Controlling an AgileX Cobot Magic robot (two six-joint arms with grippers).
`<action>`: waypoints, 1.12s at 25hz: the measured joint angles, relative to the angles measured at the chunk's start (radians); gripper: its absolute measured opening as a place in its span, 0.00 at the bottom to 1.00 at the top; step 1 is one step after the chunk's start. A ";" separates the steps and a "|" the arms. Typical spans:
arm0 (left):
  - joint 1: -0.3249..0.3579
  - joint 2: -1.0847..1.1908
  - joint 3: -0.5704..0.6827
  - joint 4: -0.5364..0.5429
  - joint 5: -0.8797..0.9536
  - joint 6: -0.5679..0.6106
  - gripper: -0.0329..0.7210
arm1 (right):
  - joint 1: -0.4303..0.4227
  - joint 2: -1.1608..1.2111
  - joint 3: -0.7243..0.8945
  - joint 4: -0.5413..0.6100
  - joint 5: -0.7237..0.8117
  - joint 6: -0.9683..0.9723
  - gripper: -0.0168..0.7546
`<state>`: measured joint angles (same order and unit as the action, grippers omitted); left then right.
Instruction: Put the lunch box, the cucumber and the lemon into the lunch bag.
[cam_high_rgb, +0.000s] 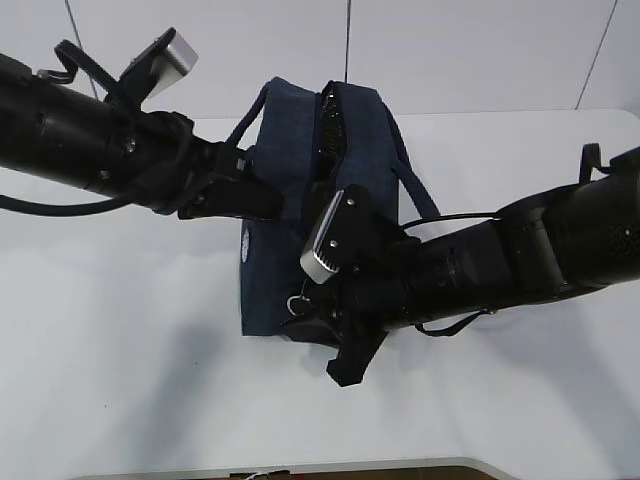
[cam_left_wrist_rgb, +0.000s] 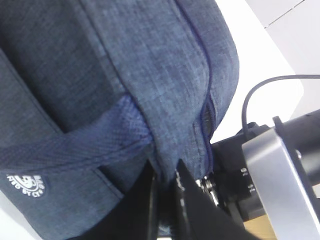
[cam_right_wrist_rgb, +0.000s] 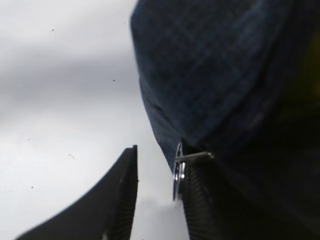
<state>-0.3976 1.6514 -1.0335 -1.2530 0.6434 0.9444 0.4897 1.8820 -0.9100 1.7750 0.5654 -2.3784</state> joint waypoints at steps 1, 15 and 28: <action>0.000 0.000 0.000 0.000 0.000 0.000 0.03 | 0.000 0.000 0.000 0.000 -0.002 0.000 0.32; 0.000 0.000 0.000 0.000 0.000 0.000 0.03 | 0.000 0.000 0.000 0.000 -0.054 0.020 0.20; 0.000 0.000 0.000 0.000 0.000 0.000 0.03 | 0.000 0.000 0.000 0.000 -0.056 0.025 0.18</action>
<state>-0.3976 1.6514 -1.0335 -1.2530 0.6434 0.9444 0.4897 1.8820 -0.9100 1.7750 0.5099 -2.3537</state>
